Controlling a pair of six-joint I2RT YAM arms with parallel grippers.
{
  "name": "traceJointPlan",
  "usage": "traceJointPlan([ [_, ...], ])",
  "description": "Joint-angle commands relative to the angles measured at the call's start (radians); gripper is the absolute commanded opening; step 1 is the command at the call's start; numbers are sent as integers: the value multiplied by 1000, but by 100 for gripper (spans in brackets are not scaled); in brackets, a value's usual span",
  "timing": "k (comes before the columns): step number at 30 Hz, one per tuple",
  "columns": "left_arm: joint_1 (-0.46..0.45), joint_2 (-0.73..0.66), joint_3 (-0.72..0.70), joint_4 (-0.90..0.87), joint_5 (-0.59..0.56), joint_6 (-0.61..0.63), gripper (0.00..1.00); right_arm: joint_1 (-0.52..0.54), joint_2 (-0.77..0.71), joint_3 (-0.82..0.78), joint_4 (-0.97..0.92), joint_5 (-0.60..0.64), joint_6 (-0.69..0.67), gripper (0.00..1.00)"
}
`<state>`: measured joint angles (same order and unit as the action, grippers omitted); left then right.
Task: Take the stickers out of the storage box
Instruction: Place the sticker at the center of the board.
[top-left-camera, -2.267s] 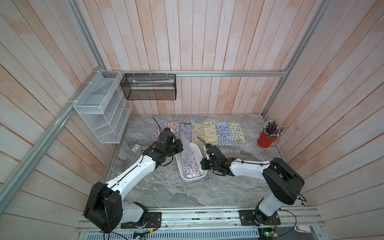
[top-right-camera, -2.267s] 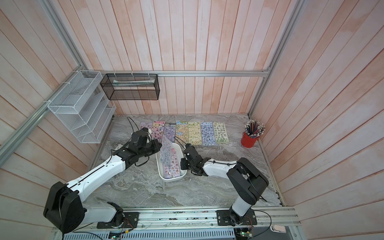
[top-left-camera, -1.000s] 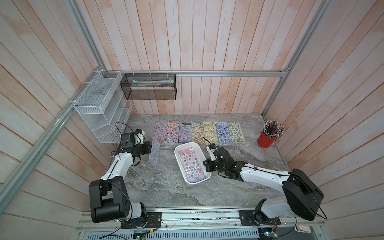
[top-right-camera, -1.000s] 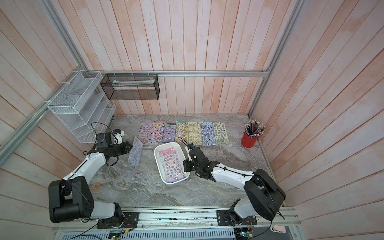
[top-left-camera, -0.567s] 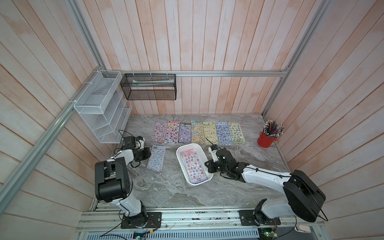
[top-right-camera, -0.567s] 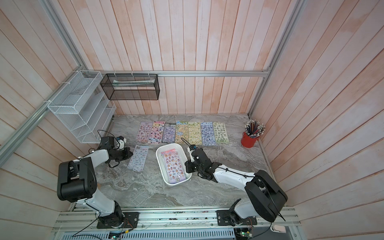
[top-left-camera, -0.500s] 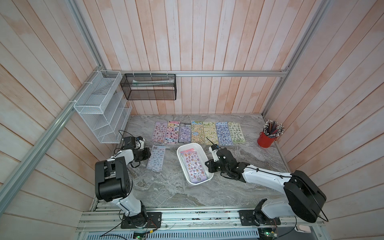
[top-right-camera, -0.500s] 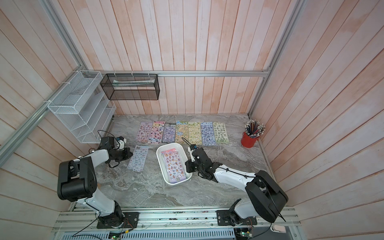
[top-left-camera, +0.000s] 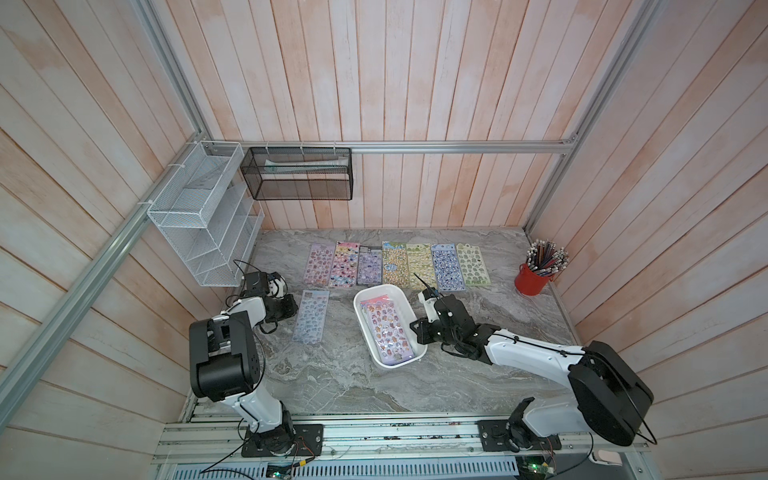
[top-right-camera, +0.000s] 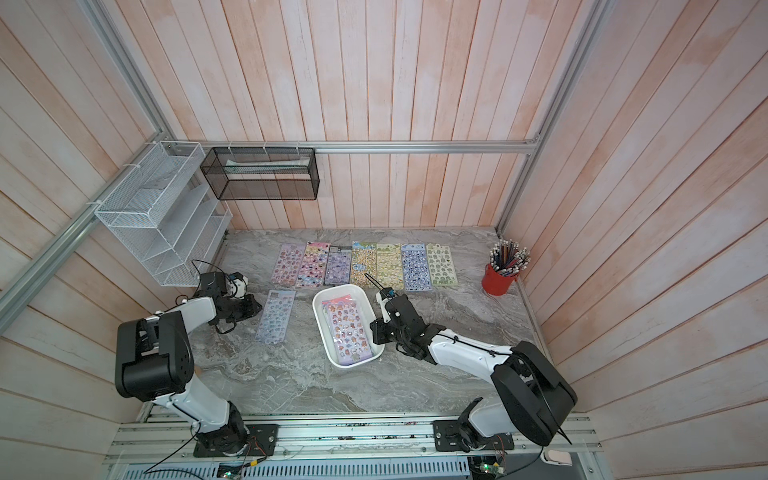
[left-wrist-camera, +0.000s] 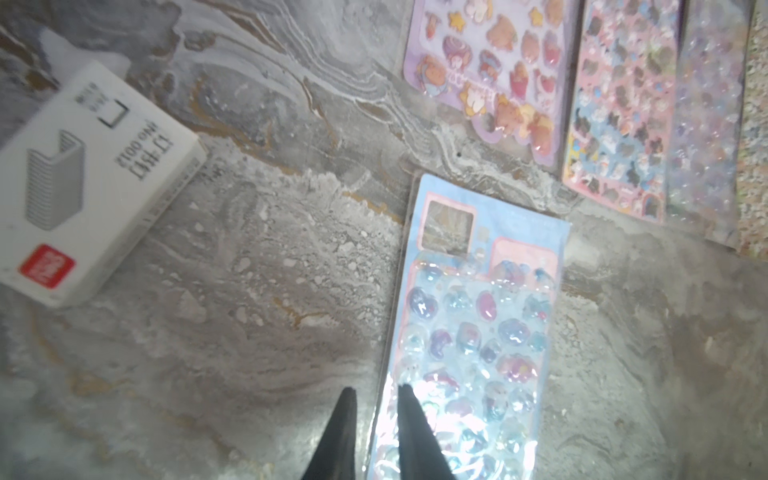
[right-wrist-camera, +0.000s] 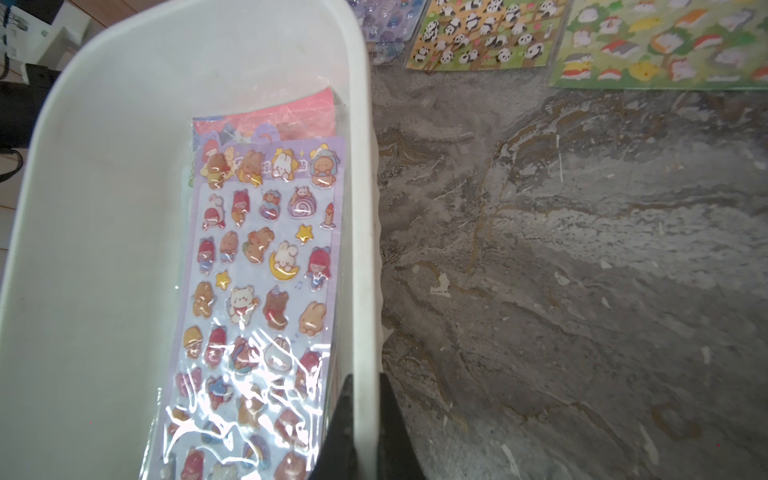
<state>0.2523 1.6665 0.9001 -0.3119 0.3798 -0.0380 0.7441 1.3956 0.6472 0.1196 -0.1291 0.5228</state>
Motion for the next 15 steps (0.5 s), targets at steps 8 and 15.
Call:
traceJointPlan([
  [8, -197, -309, 87, -72, -63, -156, 22, -13, 4, 20, -11, 39, 5, 0],
  [15, -555, -389, 211, -128, -266, -243, 22, -30, 13, 15, -53, 105, 41, 0],
])
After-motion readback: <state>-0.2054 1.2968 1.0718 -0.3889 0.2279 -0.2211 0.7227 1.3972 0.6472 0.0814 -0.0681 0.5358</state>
